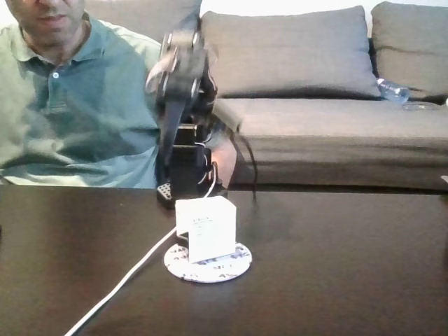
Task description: Grasp a servo box and put it on the zirlivani.
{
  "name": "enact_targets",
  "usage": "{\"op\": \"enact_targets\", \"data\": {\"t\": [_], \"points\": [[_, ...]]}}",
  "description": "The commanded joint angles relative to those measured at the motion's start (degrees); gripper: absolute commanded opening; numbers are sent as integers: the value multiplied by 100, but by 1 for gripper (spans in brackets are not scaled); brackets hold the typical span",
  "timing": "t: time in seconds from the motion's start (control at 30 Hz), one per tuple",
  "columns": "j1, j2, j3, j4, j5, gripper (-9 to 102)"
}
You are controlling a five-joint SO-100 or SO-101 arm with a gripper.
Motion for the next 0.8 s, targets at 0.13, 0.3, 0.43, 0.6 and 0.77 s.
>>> {"op": "enact_targets", "data": {"t": [0.13, 0.3, 0.43, 0.6, 0.77], "points": [[132, 88, 1222, -360, 35, 0], [185, 97, 1626, -527, 44, 0], [193, 97, 2136, -1002, 44, 0], [167, 97, 2188, -1134, 290, 0], [185, 97, 2188, -1143, 334, 0]]}}
